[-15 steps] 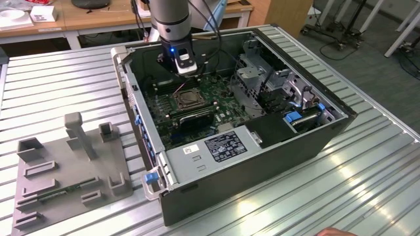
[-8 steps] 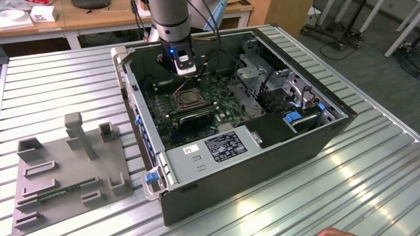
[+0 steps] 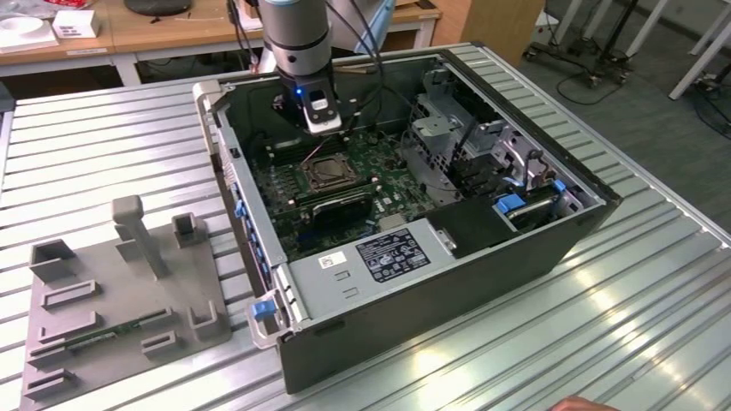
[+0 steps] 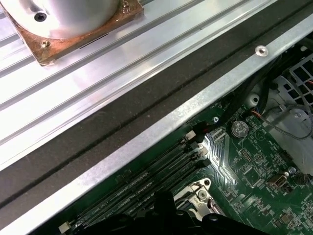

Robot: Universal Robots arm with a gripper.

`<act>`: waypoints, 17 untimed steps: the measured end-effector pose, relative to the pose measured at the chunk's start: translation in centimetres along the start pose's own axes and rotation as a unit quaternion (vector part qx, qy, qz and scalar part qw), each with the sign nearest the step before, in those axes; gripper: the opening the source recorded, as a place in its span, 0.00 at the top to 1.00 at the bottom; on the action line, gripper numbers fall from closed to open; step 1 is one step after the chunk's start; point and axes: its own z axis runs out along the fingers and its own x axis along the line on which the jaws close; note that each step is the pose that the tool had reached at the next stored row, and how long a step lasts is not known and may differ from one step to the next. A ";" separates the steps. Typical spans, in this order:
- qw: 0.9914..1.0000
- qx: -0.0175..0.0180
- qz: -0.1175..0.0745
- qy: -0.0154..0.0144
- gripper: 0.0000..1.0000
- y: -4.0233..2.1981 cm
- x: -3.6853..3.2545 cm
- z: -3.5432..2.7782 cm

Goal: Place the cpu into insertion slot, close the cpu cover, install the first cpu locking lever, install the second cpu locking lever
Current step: 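Install the first cpu locking lever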

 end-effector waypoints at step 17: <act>1.000 -0.009 0.002 0.007 0.89 -0.39 -0.24 0.26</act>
